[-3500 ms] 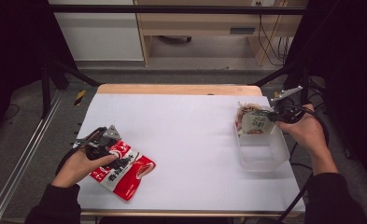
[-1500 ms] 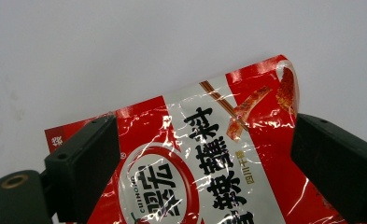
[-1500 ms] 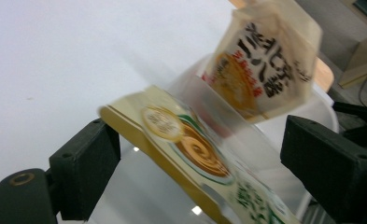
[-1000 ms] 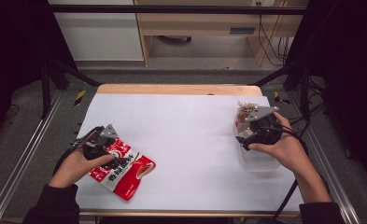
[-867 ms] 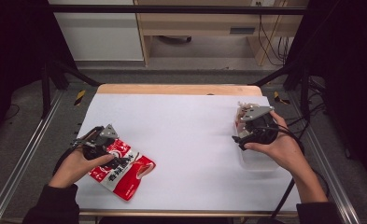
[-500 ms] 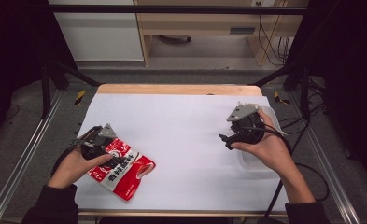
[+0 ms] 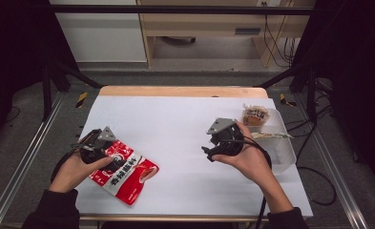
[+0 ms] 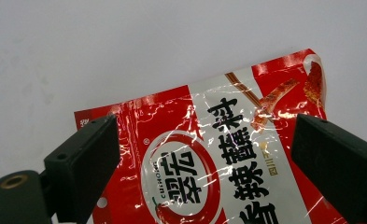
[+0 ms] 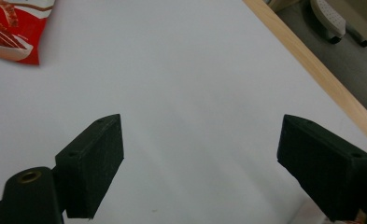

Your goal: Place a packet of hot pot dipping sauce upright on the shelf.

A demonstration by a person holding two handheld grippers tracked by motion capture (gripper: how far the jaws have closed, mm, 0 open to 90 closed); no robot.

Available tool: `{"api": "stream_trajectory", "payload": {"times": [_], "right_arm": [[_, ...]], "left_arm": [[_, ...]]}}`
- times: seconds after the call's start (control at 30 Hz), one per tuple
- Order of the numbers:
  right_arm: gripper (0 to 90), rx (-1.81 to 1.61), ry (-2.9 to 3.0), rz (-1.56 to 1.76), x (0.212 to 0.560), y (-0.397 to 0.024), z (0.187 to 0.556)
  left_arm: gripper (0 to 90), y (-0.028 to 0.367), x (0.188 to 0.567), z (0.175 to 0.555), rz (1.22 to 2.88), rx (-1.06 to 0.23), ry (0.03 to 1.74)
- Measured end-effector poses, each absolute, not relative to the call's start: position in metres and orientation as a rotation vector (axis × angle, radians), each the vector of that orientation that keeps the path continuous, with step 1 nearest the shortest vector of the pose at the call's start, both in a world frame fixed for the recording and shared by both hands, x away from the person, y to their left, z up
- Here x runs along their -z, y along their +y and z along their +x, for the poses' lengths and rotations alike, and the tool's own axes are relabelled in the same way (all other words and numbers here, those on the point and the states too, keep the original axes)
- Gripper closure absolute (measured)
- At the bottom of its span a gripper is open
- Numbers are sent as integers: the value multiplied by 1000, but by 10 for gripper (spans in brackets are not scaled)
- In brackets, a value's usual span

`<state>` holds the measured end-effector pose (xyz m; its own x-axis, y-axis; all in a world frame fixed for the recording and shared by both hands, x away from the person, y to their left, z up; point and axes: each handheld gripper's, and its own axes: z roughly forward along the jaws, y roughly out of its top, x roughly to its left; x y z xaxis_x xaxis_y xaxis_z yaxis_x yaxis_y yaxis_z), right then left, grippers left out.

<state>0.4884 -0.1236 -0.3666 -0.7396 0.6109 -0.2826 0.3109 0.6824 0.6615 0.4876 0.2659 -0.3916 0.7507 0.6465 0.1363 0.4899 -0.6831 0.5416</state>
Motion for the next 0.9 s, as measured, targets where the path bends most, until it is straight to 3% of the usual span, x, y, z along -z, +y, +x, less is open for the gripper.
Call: {"api": "stream_trajectory", "payload": {"times": [0.47, 0.9], "right_arm": [[192, -894, 2411, 726, 416, -85, 478], [188, -951, 2388, 740, 438, -77, 465]], "left_arm": [[85, 284, 398, 480, 2416, -550, 952], [85, 316, 414, 464, 2323, -594, 1062]]}}
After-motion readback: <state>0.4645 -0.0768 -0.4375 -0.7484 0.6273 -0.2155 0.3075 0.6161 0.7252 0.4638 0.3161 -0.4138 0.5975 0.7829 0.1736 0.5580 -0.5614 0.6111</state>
